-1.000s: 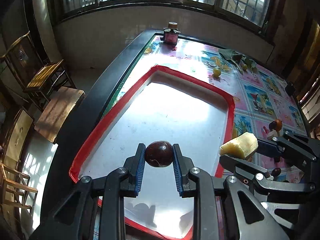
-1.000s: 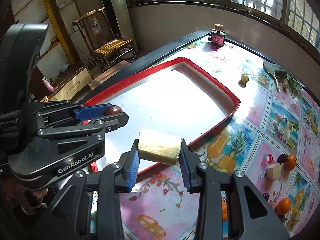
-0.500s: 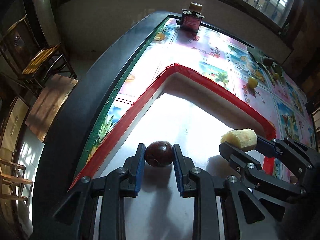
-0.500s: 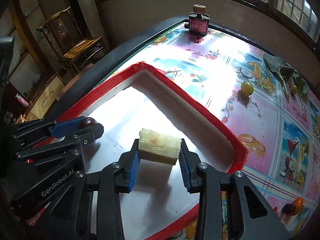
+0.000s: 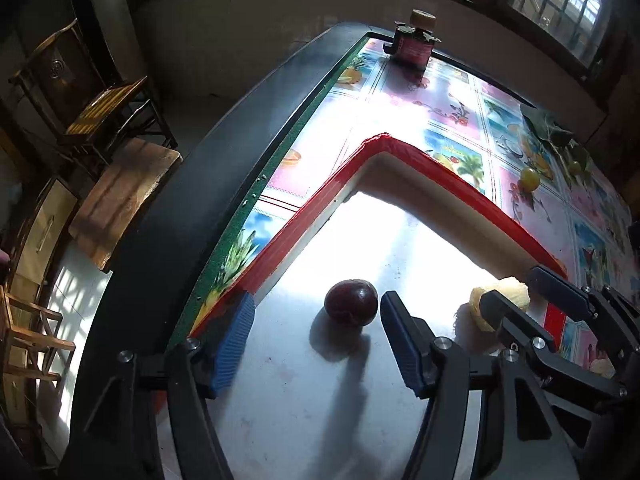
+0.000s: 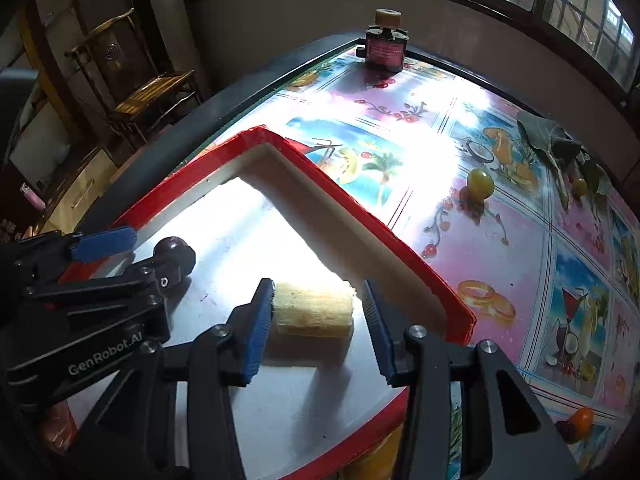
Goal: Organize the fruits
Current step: 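Carry both held pieces into the red tray and open both grippers, then move both grippers back over the table toward an orange and white block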
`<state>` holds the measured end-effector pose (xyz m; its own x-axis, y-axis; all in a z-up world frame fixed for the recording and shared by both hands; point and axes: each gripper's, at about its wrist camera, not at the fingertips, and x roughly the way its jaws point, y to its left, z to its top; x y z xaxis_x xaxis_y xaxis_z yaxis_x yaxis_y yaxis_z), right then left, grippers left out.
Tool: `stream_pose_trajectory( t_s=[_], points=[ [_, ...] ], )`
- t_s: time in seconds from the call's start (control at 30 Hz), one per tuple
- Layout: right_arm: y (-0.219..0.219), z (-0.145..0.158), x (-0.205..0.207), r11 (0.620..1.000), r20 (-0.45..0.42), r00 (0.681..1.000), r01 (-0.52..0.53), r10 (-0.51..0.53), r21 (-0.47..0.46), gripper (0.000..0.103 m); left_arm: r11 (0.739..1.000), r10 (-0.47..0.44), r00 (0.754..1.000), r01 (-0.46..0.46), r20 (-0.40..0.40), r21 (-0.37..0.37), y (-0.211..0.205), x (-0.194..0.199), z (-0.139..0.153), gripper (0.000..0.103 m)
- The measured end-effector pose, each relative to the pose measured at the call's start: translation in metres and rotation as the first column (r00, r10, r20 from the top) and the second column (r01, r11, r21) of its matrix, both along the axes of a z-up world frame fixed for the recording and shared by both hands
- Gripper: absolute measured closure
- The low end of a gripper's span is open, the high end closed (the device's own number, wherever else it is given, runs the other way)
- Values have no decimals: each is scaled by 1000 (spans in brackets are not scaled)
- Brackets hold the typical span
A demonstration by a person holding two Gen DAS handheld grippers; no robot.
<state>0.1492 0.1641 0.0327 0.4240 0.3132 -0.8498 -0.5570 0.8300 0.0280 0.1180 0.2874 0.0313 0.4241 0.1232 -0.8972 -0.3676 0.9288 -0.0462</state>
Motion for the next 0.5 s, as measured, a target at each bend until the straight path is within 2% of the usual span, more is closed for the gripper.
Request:
stream_pose_trajectory(
  t_s=[0.2, 0.3, 0.5],
  points=[
    [-21, 30, -21, 994, 54, 995, 77, -82, 78, 46, 1000, -15, 998, 14, 57, 23, -13, -22, 23, 26],
    [-41, 40, -36, 986, 66, 990, 118, -127, 118, 43, 999, -37, 996, 34, 80, 42, -29, -34, 33, 25],
    [-99, 49, -73, 968, 48, 981, 176, -187, 181, 43, 992, -109, 987, 101, 115, 72, -77, -63, 46, 25]
  ],
)
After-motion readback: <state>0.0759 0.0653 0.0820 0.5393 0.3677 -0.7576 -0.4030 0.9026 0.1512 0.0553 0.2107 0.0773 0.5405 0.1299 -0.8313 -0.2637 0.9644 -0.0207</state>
